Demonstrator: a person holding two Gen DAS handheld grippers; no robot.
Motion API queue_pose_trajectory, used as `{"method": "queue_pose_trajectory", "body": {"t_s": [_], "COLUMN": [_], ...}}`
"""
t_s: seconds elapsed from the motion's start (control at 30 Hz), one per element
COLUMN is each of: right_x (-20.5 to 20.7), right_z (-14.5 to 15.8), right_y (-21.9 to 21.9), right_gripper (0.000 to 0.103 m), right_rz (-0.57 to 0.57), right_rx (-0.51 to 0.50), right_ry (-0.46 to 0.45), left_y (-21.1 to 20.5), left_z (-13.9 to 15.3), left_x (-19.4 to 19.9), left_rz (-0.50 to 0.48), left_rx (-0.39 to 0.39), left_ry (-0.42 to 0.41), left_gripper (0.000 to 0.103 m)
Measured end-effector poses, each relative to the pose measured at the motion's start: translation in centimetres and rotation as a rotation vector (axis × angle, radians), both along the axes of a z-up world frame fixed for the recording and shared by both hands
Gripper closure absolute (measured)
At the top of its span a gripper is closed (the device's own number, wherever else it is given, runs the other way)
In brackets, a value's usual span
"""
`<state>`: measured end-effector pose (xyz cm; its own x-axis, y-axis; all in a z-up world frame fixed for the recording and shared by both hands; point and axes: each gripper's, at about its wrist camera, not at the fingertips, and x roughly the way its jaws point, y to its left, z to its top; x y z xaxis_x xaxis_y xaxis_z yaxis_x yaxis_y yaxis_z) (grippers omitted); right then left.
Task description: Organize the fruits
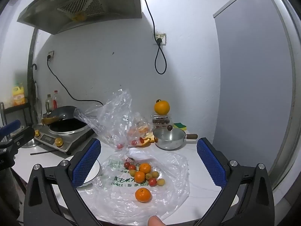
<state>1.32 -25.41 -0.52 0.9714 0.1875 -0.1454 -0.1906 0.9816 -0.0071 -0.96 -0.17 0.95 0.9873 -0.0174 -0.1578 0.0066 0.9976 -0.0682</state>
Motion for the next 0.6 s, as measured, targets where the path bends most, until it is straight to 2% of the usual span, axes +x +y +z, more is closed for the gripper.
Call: {"method": "queue_pose_trajectory", "body": {"t_s": [0.6], "right_x": [0.39], "right_z": [-0.72], "right_y": [0.21], "right_gripper": [0.0], "right_rz": [-0.003], "right_rx": [0.004], "right_ry": [0.01], "left_y": [-0.06], "left_z": [-0.21], "left_x": [0.24], "left_rz": [-0.005], "left_rx": [0.005], "left_ry": [0.002], "left_gripper": [0.0]}}
